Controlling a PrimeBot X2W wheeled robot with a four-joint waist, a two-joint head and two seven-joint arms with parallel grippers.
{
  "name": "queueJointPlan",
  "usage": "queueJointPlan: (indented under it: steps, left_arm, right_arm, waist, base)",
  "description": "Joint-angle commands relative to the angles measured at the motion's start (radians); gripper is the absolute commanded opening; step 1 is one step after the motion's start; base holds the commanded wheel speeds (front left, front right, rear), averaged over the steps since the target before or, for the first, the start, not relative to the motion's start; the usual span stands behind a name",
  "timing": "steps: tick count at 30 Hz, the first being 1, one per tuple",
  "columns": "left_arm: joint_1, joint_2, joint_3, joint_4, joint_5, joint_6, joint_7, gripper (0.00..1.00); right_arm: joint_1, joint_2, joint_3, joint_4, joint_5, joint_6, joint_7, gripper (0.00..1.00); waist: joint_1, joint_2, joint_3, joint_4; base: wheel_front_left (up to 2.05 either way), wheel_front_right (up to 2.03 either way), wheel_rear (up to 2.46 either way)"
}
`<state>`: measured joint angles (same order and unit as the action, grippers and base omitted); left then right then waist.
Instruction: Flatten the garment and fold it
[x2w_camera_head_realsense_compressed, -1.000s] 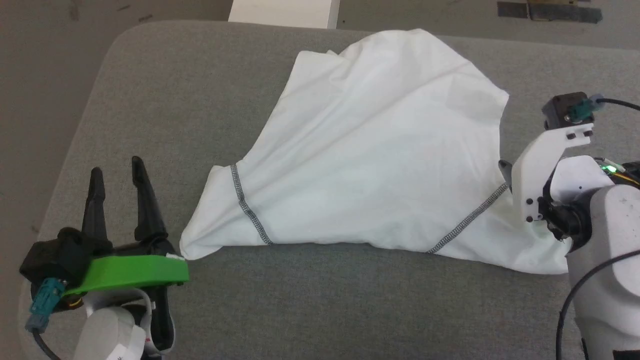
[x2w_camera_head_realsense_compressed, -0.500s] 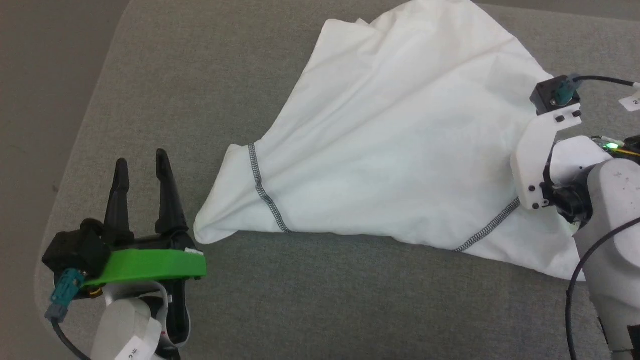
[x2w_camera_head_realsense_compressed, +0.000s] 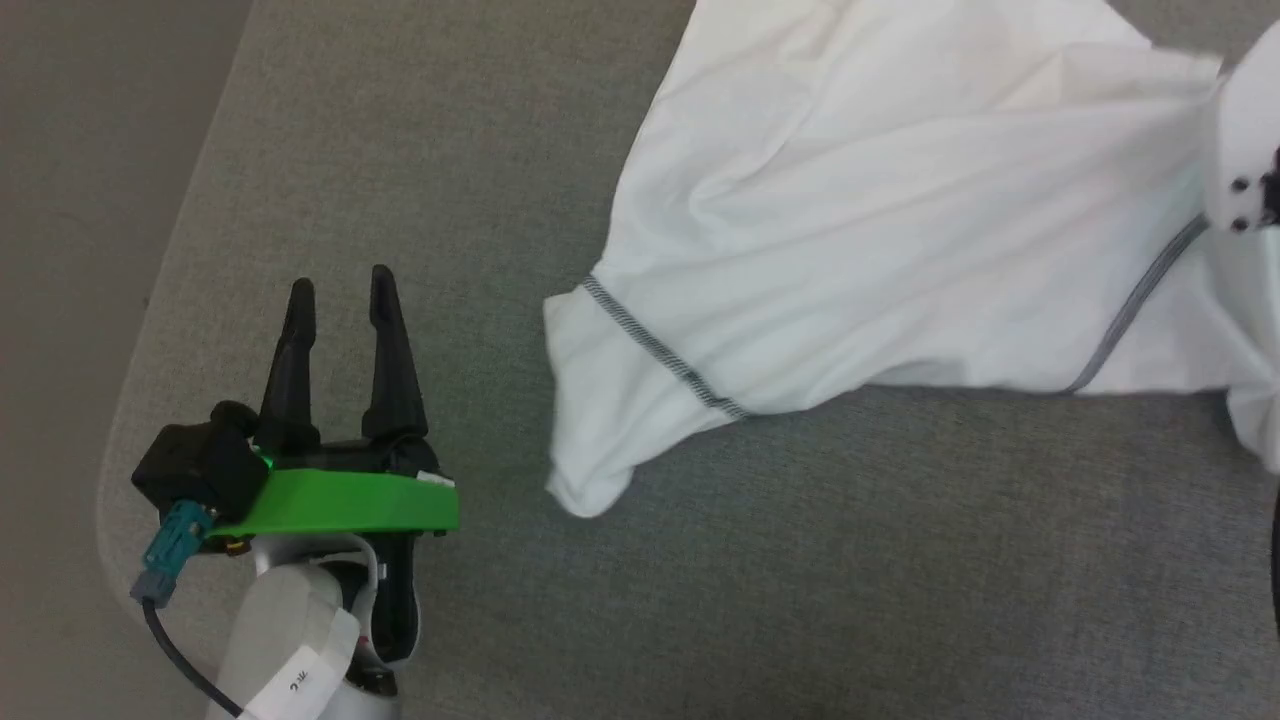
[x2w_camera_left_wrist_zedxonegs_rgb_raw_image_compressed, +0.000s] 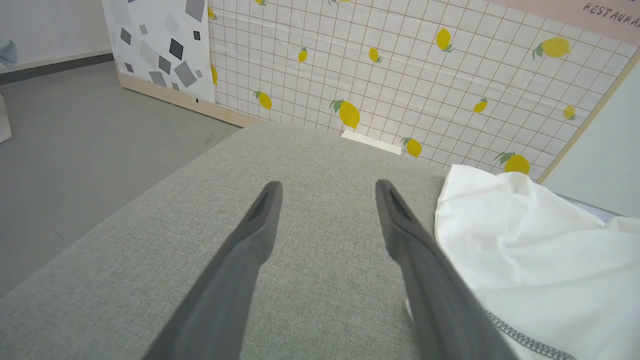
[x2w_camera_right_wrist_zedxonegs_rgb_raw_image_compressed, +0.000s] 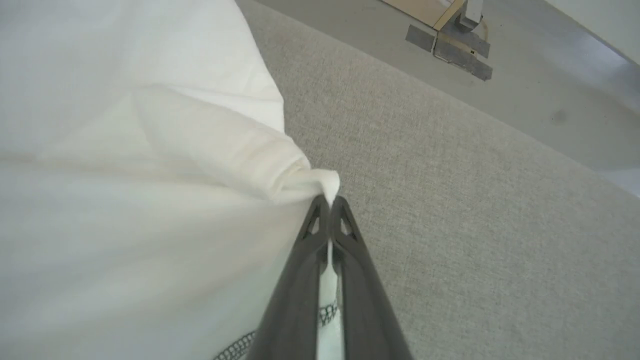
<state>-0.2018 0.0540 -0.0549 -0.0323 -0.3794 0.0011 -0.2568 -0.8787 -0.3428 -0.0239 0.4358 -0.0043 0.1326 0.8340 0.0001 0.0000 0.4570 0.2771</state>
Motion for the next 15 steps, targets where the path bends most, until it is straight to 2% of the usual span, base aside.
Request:
queueJointPlan:
  steps: [1,4,5,6,11,15]
  left_arm:
    - [-0.021,-0.003,-0.008,0.0,-0.011,0.006,-0.005,1.0]
    - [-0.028,-0.004,-0.022,0.002,-0.019,0.013,-0.005,1.0]
    - [-0.028,-0.004,-0.024,0.003,-0.02,0.016,-0.005,1.0]
    - [-0.028,-0.004,-0.027,0.004,-0.022,0.018,-0.005,1.0]
    - [-0.021,-0.004,-0.038,0.019,-0.023,0.021,-0.005,1.0]
    - [-0.009,-0.004,-0.037,0.027,-0.009,0.017,-0.005,1.0]
  right_arm:
    - [-0.035,-0.01,-0.013,0.012,-0.023,-0.002,-0.028,0.0]
    - [-0.076,-0.006,-0.04,0.045,-0.067,-0.002,-0.089,0.0]
    - [-0.078,-0.001,-0.043,0.061,-0.077,-0.002,-0.088,0.56]
    - [-0.082,0.009,-0.051,0.072,-0.082,-0.002,-0.091,1.0]
    - [-0.069,0.03,-0.072,0.078,-0.071,-0.002,-0.17,1.0]
    - [-0.011,0.055,-0.091,0.022,-0.012,-0.002,-0.291,1.0]
  waist:
    - [-0.0001,0.0,0.034,0.03]
    - [-0.0001,0.0,0.047,0.037]
    - [-0.0001,0.0,0.046,0.036]
    - [-0.0001,0.0,0.044,0.035]
    - [-0.0001,0.0,0.001,0.02]
    - [-0.0001,0.0,-0.06,-0.005]
  base:
    - [0.0,0.0,0.0]
    - [0.0,0.0,0.0]
    - [0.0,0.0,0.0]
    - [0.0,0.0,0.0]
    - [0.0,0.0,0.0]
    - [0.0,0.0,0.0]
